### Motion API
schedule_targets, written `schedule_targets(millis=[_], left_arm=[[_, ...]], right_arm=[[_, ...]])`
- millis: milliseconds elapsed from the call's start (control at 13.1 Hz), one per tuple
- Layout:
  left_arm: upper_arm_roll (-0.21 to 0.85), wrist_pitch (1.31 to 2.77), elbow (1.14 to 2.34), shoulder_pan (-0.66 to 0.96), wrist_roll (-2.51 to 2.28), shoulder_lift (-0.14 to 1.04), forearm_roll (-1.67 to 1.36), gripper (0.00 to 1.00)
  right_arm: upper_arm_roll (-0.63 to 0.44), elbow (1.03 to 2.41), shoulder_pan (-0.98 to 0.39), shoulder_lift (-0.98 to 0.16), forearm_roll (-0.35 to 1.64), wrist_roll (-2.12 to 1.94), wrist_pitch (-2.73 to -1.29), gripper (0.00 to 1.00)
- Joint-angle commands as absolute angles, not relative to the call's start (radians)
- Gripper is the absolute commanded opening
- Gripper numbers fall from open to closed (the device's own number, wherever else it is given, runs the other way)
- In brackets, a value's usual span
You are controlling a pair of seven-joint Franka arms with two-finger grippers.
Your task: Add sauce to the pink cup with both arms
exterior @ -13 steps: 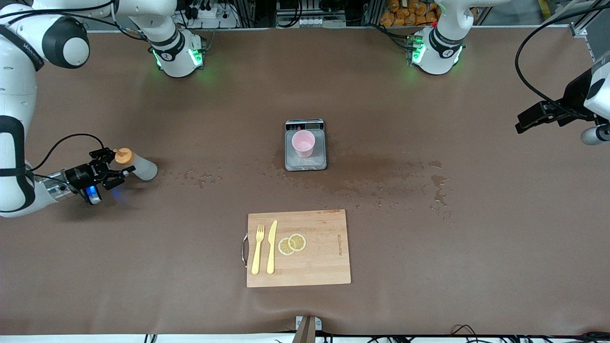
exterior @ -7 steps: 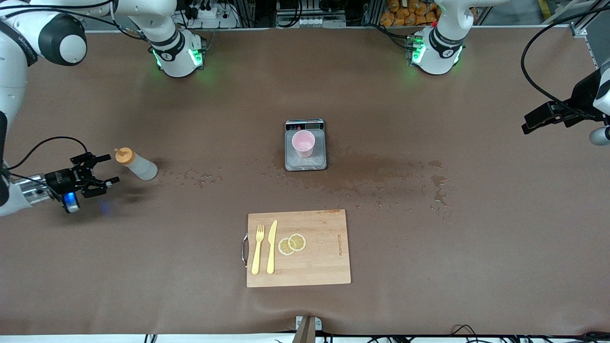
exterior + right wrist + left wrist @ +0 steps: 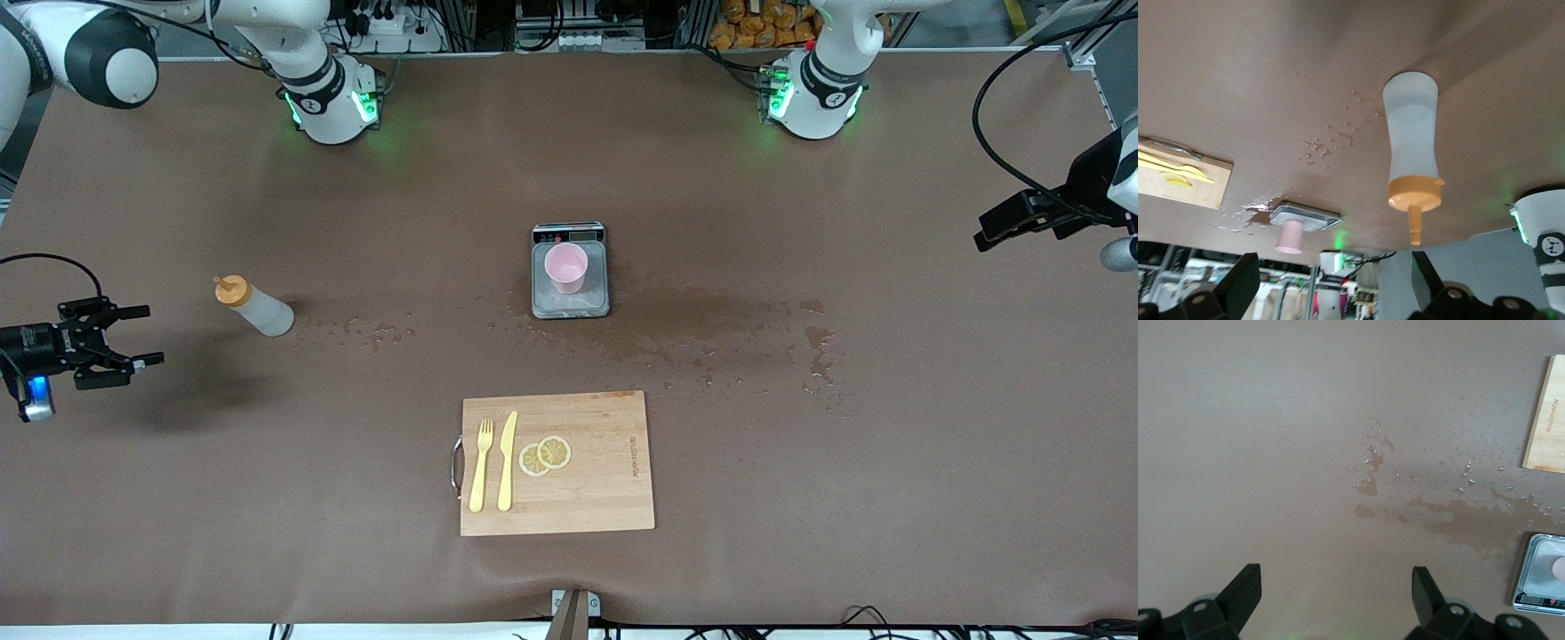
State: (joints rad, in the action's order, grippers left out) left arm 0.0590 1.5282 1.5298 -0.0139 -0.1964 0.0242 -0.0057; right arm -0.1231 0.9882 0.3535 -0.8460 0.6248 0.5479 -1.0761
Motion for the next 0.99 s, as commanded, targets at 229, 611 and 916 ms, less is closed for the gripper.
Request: schedule_targets(millis=[229,611,916], left_arm=[[0.060,1.540,1.532,-0.018,-0.169,0.020,-0.006,1.00],[0.060,1.542,1.534,-0.017,-0.169,0.021,-0.006,1.00],[0.060,1.542,1.537,-0.017,-0.169,0.021,-0.008,1.00]], right_arm=[[-0.117,0.983,0.196,-0.704,0.416,0.526,-1.086,1.00],[-0.113,1.121,0.064,-0.491,0.195,0.293,-1.208,1.00],[-0.112,1.352,-0.055,-0.277,0.056,0.279,-1.379,1.00]])
